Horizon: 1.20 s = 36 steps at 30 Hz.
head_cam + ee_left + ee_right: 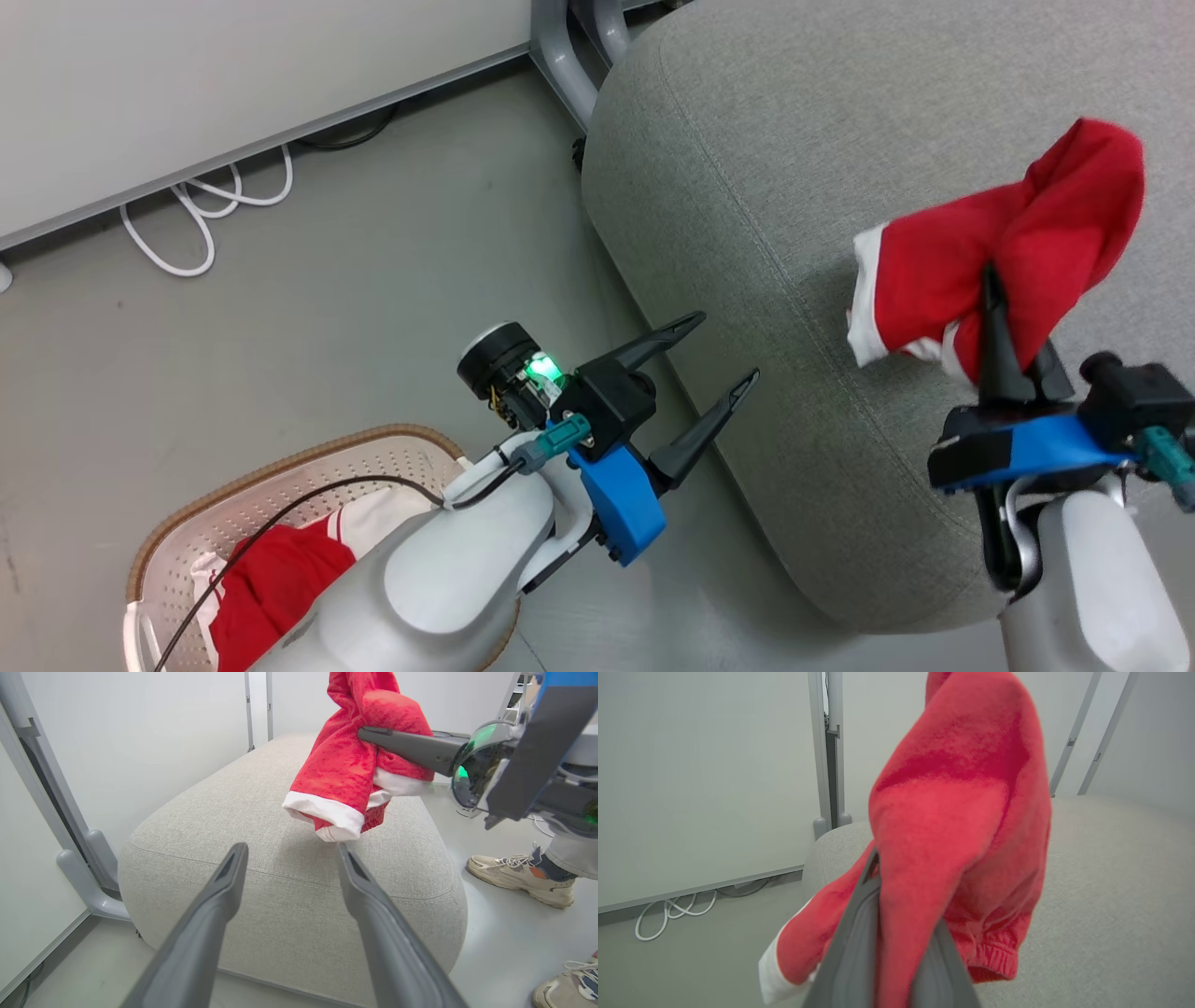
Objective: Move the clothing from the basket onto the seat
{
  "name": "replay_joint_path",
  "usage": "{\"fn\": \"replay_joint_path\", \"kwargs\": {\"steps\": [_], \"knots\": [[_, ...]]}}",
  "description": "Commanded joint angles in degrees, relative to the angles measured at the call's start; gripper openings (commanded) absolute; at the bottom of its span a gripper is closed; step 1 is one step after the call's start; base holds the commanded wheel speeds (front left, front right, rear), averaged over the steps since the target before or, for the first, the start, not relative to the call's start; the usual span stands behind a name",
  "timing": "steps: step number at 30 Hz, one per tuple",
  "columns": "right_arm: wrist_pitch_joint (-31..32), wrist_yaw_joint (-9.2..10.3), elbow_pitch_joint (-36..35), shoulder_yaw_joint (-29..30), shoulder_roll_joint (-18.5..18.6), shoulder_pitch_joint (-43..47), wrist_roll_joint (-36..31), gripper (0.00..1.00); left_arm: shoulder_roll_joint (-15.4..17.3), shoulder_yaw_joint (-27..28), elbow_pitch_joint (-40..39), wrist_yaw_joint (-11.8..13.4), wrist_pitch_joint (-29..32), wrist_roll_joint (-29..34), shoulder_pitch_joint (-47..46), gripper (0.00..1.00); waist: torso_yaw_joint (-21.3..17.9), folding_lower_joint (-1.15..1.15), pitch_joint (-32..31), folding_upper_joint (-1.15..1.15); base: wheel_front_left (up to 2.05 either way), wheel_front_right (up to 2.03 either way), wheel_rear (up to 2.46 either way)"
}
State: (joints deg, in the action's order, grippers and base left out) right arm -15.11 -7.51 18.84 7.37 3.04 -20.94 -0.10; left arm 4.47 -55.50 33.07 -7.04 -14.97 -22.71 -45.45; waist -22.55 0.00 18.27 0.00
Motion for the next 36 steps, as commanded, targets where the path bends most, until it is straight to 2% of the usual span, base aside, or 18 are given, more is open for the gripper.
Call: {"fn": "replay_joint_path", "kwargs": {"steps": [1, 8, 16, 22, 25, 29, 36], "knots": [[-0.1, 0.05, -0.9, 0.3, -0.1, -1.6, -0.1, 0.0, 0.5, 0.4, -0.3, 0.3, -0.2, -0.1, -0.7, 1.0, 0.5, 0.0, 0.8, 0.0, 0.0, 0.0, 0.0], [-0.1, 0.05, -5.3, 5.4, 3.2, -12.2, -0.3, 0.0, 2.6, 2.0, -2.7, 1.3, 0.1, 0.6, -4.6, 1.0, 3.0, 0.0, 8.3, 0.0, 0.0, 0.0, 0.0], [-0.1, 0.05, -7.3, 15.7, 11.9, -27.2, 0.4, 0.0, 6.0, 3.4, -6.1, 1.6, 1.5, 2.4, -11.2, 1.0, 6.1, 0.0, 19.6, 0.0, 0.0, 0.0, 0.0], [-0.1, 0.05, -3.1, 21.8, 18.3, -35.4, 1.2, 0.0, 8.6, 4.1, -9.4, 1.8, 3.0, 3.6, -15.1, 1.0, 7.1, 0.0, 27.4, 0.0, 0.0, 0.0, 0.0], [-0.1, 0.04, 3.6, 24.6, 21.2, -38.8, 1.2, 0.0, 9.6, 4.0, -11.3, 1.8, 3.9, 4.2, -16.8, 1.0, 7.8, 0.0, 31.3, 0.0, 0.0, 0.0, 0.0], [-0.1, 0.05, 10.4, 25.0, 21.4, -40.5, 0.7, 0.0, 10.4, 3.7, -12.5, 1.9, 4.4, 4.6, -17.1, 1.0, 7.9, 0.0, 33.4, 0.0, 0.0, 0.0, 0.0], [-0.1, 0.05, 18.7, 25.4, 18.6, -38.6, -0.6, 0.0, 10.6, 2.9, -12.8, 1.9, 4.4, 4.3, -16.4, 1.0, 8.4, 0.0, 34.1, 0.0, 0.0, 0.0, 0.0]]}}
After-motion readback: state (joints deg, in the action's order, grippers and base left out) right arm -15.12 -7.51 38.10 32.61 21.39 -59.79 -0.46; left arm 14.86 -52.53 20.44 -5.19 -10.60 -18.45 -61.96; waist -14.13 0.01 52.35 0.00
